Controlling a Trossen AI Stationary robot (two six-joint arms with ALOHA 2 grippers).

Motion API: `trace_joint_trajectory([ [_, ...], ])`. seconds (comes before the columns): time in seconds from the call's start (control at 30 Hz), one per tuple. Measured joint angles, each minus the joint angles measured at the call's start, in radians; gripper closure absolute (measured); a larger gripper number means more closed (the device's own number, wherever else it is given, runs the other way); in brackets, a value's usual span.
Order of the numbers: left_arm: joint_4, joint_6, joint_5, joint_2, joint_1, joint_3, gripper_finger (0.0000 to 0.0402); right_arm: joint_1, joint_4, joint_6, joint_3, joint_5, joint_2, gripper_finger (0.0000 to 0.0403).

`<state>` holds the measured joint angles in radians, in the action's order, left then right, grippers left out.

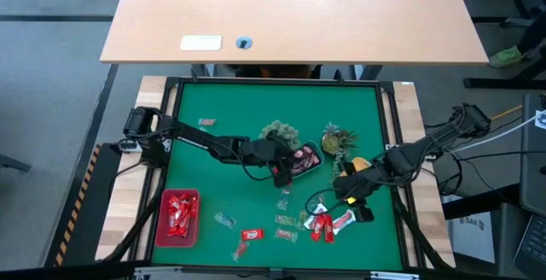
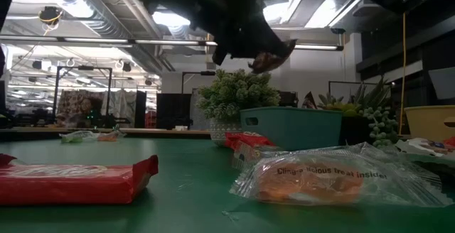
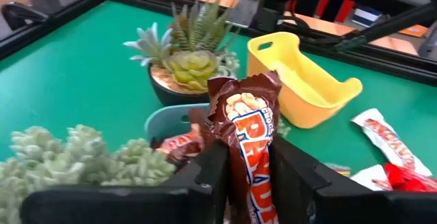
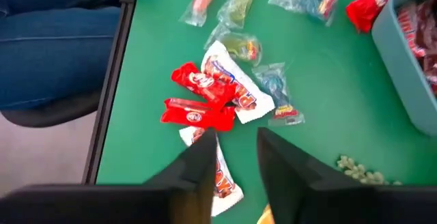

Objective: Organize candy in baskets
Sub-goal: Put the brown chocolate into the blue bin, then put the white chocolate into the blue bin

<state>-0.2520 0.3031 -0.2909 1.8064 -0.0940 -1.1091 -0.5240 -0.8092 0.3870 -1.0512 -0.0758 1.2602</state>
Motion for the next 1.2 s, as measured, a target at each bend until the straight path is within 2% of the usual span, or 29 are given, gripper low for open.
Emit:
trace_joint_trajectory([
  [0.23, -0.007, 0.000, 0.020, 0.010, 0.031, 0.000, 0.0261, 0.000, -0.003, 0.002, 0.000, -0.114, 0.052, 0.0211],
  [0.4, -0.006, 0.000, 0.021, 0.010, 0.035, 0.000, 0.0224, 0.000, -0.004, 0.002, 0.000, -0.146, 0.101, 0.0181],
  [0.6, -0.005, 0.000, 0.022, 0.010, 0.033, 0.000, 0.0205, -0.027, -0.023, -0.001, 0.000, -0.153, 0.166, 0.0180],
  [0.73, -0.004, 0.000, 0.023, 0.010, 0.032, 0.000, 0.0206, -0.075, -0.039, -0.002, 0.000, -0.152, 0.213, 0.0181],
  [0.9, -0.003, 0.000, 0.023, 0.010, 0.032, 0.000, 0.0208, -0.131, -0.039, -0.003, 0.000, -0.097, 0.273, 0.0182],
  [1.2, -0.003, 0.001, 0.023, 0.010, 0.020, 0.000, 0.0209, -0.159, -0.047, -0.002, 0.000, -0.090, 0.351, 0.0182],
])
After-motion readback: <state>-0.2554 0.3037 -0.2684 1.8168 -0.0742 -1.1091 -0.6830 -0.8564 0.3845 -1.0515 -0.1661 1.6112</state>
